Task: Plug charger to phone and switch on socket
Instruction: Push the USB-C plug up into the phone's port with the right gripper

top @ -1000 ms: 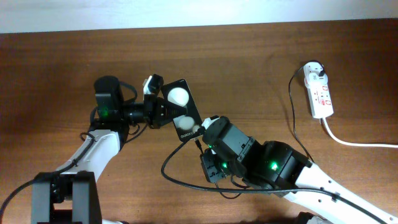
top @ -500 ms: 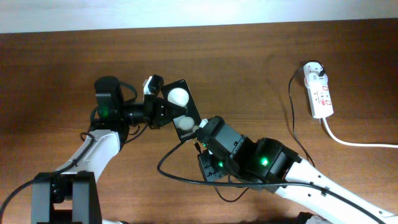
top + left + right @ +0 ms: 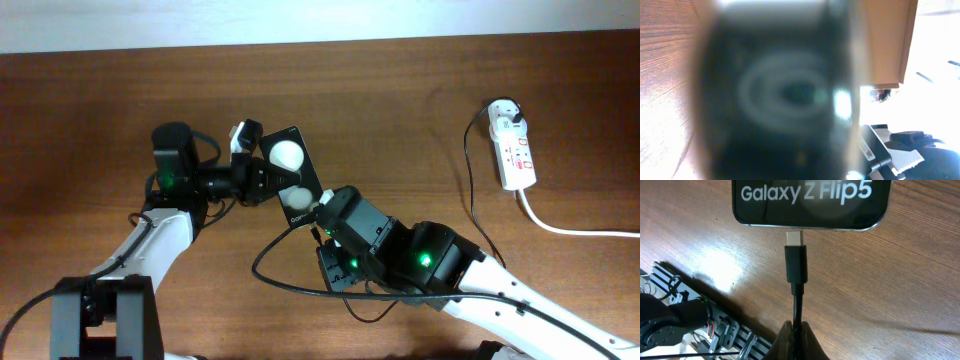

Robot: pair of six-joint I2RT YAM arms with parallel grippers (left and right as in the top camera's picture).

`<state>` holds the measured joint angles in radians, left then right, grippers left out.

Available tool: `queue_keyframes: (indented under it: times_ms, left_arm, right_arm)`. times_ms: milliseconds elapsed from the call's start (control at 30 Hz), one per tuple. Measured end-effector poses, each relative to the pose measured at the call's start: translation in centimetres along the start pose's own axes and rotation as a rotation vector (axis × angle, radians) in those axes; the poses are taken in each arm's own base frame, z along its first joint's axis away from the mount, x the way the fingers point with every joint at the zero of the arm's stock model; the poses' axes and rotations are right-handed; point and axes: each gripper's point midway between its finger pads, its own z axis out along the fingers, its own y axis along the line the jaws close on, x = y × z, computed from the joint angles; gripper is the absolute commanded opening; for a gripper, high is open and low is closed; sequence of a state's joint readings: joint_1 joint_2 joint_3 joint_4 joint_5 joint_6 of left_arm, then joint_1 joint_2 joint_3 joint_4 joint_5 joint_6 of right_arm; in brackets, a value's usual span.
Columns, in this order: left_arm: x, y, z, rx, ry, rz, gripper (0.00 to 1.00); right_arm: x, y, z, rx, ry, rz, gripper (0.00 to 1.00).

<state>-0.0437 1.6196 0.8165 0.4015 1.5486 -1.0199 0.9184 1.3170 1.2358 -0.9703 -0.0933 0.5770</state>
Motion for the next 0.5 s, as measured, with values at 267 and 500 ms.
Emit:
queue_keyframes:
  times_ms: [267,500]
  left_arm:
    - [0.0,0.0,0.0,0.0,0.0,0.003,0.0]
    - [-0.02,0.01,0.0,-0.001,-0.001,0.003,0.0]
  right_arm:
    - [-0.17,-0.24,0.0,0.013,-0.009,0.003,0.04]
    - [-0.48,-0.21,-0.01,0.015,-0.024,0.002,0.04]
